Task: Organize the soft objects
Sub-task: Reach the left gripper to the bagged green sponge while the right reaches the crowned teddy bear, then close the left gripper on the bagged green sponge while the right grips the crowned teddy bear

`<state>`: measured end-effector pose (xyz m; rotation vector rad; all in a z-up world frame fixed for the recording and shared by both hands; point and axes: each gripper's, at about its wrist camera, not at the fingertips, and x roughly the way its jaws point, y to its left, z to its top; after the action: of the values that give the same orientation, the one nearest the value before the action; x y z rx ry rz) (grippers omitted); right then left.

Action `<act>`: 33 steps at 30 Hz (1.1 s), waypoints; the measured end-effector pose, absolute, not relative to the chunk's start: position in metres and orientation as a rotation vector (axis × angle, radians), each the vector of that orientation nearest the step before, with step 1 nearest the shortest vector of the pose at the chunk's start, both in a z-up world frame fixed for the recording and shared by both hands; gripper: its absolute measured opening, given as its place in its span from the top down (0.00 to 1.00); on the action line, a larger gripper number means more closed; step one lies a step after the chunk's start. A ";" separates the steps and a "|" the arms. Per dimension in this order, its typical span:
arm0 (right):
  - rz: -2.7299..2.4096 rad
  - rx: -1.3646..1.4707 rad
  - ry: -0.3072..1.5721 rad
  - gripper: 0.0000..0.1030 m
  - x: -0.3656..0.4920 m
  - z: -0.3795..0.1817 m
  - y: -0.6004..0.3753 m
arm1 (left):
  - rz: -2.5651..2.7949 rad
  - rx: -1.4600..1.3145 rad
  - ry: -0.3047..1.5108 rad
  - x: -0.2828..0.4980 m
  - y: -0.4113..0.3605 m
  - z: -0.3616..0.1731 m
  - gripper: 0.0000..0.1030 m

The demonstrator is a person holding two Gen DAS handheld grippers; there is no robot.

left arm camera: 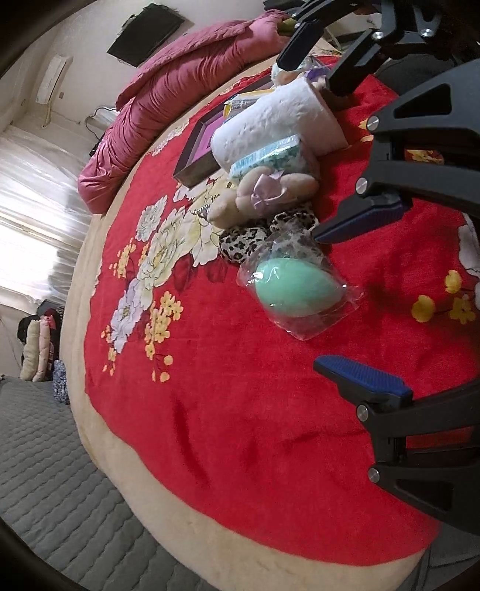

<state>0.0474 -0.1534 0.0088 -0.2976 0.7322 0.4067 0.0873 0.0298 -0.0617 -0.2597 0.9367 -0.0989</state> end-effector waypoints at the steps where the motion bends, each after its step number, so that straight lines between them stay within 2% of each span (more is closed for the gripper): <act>1: 0.404 -0.299 0.735 0.30 0.049 0.007 -0.153 | -0.102 -0.271 0.941 0.090 0.030 -0.064 0.39; 15: 0.384 -0.357 0.798 0.30 0.092 -0.011 -0.131 | -0.151 -0.419 0.955 0.116 0.041 -0.086 0.40; 19: 0.402 -0.405 0.803 0.31 0.101 -0.016 -0.114 | -0.163 -0.440 0.945 0.120 0.046 -0.089 0.50; 24: 0.393 -0.473 0.839 0.42 0.122 -0.026 -0.096 | -0.180 -0.435 0.940 0.124 0.047 -0.091 0.59; 28: 0.389 -0.535 0.882 0.58 0.137 -0.040 -0.082 | -0.185 -0.415 0.939 0.124 0.045 -0.092 0.59; 30: 0.377 -0.555 0.903 0.59 0.142 -0.047 -0.078 | -0.186 -0.416 0.938 0.124 0.045 -0.093 0.59; 33: 0.360 -0.566 0.943 0.66 0.151 -0.058 -0.075 | -0.192 -0.424 0.936 0.124 0.047 -0.093 0.59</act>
<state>0.1509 -0.0754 -0.0581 -0.5655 0.9425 0.3601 0.1244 0.0472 -0.0932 -0.4241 0.9364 -0.1917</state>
